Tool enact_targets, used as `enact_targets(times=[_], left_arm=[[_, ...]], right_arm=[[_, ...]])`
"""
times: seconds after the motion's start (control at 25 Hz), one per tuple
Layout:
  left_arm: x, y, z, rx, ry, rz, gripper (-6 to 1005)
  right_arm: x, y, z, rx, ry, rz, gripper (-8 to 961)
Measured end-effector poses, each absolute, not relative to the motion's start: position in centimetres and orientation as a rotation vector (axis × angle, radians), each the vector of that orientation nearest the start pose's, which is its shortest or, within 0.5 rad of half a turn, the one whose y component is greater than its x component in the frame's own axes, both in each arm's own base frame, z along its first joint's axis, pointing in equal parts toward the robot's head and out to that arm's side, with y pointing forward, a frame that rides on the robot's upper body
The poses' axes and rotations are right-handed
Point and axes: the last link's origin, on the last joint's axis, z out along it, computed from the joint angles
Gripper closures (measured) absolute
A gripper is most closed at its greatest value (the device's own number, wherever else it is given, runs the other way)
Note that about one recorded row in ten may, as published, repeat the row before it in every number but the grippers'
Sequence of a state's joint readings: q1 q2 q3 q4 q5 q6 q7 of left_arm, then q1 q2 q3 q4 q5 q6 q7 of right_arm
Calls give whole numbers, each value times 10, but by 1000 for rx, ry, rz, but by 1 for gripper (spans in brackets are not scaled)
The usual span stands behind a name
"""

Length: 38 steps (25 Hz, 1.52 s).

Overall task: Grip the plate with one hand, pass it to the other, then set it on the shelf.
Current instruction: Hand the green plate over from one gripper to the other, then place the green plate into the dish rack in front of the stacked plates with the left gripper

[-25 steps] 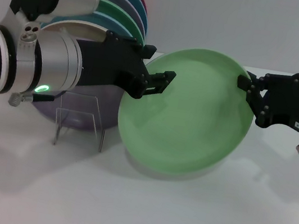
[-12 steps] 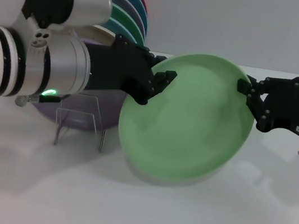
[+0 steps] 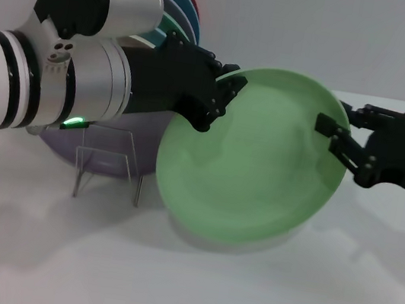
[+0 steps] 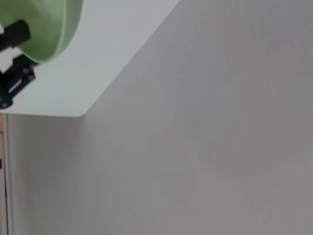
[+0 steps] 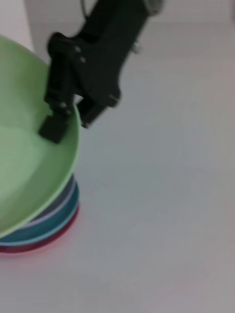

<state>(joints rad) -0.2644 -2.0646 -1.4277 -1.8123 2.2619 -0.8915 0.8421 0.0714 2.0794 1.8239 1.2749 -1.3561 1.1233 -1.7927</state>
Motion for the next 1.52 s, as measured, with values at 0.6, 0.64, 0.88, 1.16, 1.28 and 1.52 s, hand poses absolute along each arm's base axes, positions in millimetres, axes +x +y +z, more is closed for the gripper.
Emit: enact_targets(times=[0.6, 0.64, 0.88, 1.16, 1.28, 1.52], left_arm=[[-54, 290, 25, -1940, 341, -494, 918], [-54, 290, 25, -1940, 341, -494, 918], [-38, 273, -6, -1698, 514, -470, 919], [-48, 252, -16, -1551, 611, -706, 917], [-87, 258, -4, -1634, 501, -931, 918], [-158, 284, 26, -1702, 375, -1148, 920]], right_arm=[[315, 243, 126, -1836, 578, 1245, 313], [316, 243, 125, -1835, 583, 1241, 292], [315, 249, 123, -1853, 585, 1230, 208], [315, 255, 123, -1857, 589, 1223, 208], [316, 255, 123, -1858, 590, 1216, 208], [318, 255, 122, -1872, 590, 1184, 207]])
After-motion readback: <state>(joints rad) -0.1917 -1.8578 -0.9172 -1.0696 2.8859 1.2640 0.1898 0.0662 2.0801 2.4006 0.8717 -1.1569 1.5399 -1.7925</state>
